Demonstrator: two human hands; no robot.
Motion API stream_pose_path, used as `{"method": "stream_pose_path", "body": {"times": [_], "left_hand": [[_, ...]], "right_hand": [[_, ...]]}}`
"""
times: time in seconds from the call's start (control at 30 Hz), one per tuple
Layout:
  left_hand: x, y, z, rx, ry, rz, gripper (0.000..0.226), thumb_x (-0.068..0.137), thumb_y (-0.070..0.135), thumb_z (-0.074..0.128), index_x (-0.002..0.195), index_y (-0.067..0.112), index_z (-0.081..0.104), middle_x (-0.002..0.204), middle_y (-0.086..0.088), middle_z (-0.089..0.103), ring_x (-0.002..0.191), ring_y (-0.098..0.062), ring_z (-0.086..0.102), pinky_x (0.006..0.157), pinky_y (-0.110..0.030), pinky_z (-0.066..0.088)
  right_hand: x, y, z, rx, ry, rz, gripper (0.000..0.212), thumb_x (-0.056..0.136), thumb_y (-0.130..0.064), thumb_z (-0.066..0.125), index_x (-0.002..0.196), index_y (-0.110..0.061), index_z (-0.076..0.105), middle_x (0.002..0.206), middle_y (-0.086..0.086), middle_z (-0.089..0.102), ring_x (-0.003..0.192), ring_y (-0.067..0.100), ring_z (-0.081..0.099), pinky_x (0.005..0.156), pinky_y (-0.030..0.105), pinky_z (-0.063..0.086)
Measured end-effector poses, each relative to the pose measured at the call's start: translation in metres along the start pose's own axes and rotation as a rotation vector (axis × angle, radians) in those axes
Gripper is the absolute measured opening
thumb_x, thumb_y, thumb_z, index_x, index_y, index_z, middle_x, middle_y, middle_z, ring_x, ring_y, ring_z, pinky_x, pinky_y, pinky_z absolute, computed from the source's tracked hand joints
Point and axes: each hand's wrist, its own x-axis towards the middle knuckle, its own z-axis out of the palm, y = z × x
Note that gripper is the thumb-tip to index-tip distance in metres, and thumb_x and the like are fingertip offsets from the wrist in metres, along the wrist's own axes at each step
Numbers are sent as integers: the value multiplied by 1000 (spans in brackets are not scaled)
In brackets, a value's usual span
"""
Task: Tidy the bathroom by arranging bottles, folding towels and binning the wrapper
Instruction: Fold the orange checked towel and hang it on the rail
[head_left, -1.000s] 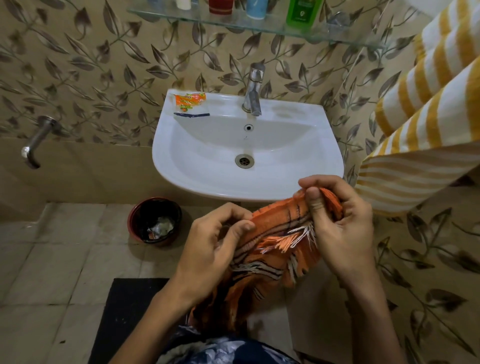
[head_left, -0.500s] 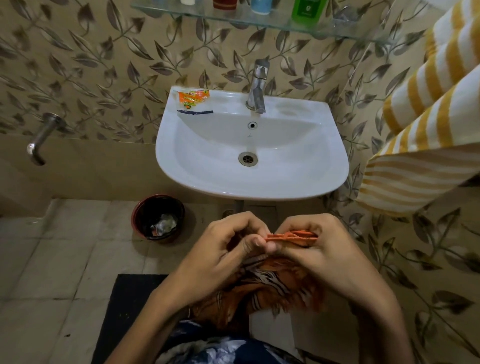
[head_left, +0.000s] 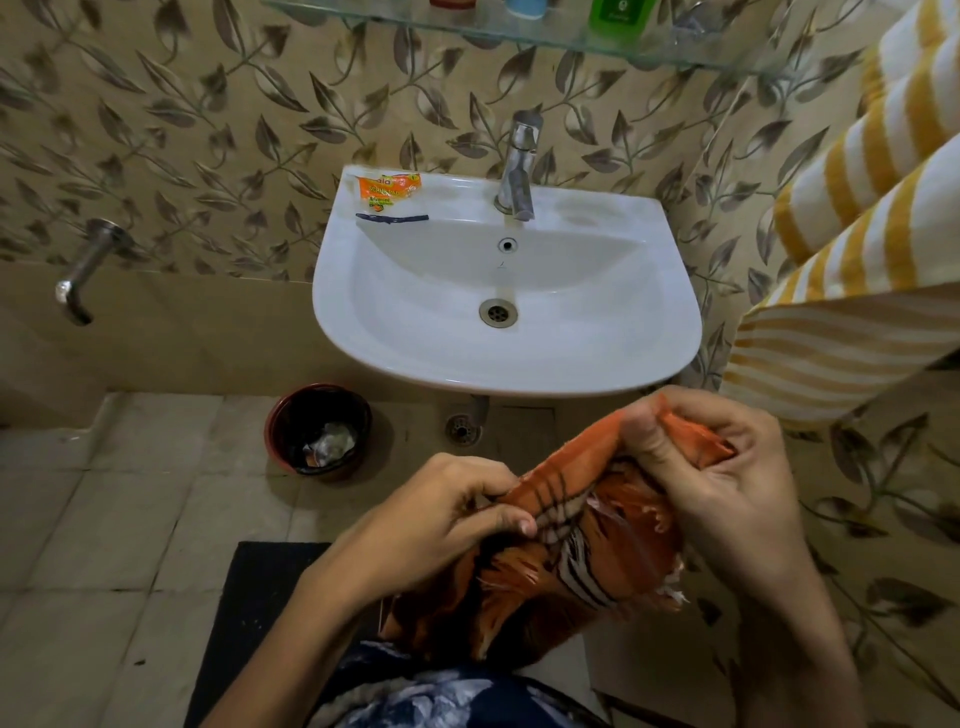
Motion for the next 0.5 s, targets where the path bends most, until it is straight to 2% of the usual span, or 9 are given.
{"method": "stream_pose_path", "body": {"times": [0.13, 0.23, 0.3, 0.4, 0.47, 0.5], "left_hand": [[2, -6, -3, 81, 91, -23, 11, 87, 19, 62, 81, 13, 68, 77, 9, 63, 76, -4, 59, 68, -20, 46], [1, -9, -3, 140, 237, -62, 10, 88, 16, 60, 83, 16, 69, 74, 15, 59, 76, -2, 58, 66, -15, 42], [1, -10, -2, 178, 256, -86, 10, 88, 15, 60, 84, 16, 70, 74, 17, 59, 76, -1, 57, 66, -16, 43], [1, -6, 2, 218, 228, -62, 10, 87, 13, 61, 82, 15, 69, 73, 20, 56, 75, 5, 55, 68, -11, 40], [2, -4, 3, 255, 198, -37, 10, 86, 11, 60, 81, 13, 68, 75, 14, 59, 75, 0, 57, 68, -18, 44], [2, -3, 3, 275, 186, -33, 11, 85, 10, 58, 80, 13, 67, 76, 10, 61, 76, -4, 58, 67, -23, 47]], "right_hand": [[3, 11, -8, 34, 143, 36, 19, 83, -37, 65, 67, -29, 70, 62, -13, 68, 57, -1, 63, 56, 15, 51], [8, 24, -16, -126, 210, 35, 7, 79, -30, 67, 75, -34, 64, 73, -19, 66, 67, -5, 62, 63, 8, 48], [9, 32, -18, -263, 234, 12, 15, 80, -27, 70, 82, -38, 60, 78, -15, 65, 71, -1, 61, 65, 11, 48], [7, 33, -9, -354, 61, -28, 17, 76, -39, 74, 89, -37, 63, 89, -15, 67, 79, 0, 65, 70, 16, 53], [7, 32, 3, -406, -163, 22, 45, 65, -51, 77, 107, -44, 61, 97, -20, 70, 90, -2, 67, 80, 23, 56], [7, 32, 9, -481, -279, 57, 63, 59, -58, 75, 117, -52, 54, 104, -20, 69, 99, -1, 65, 86, 30, 55]]}}
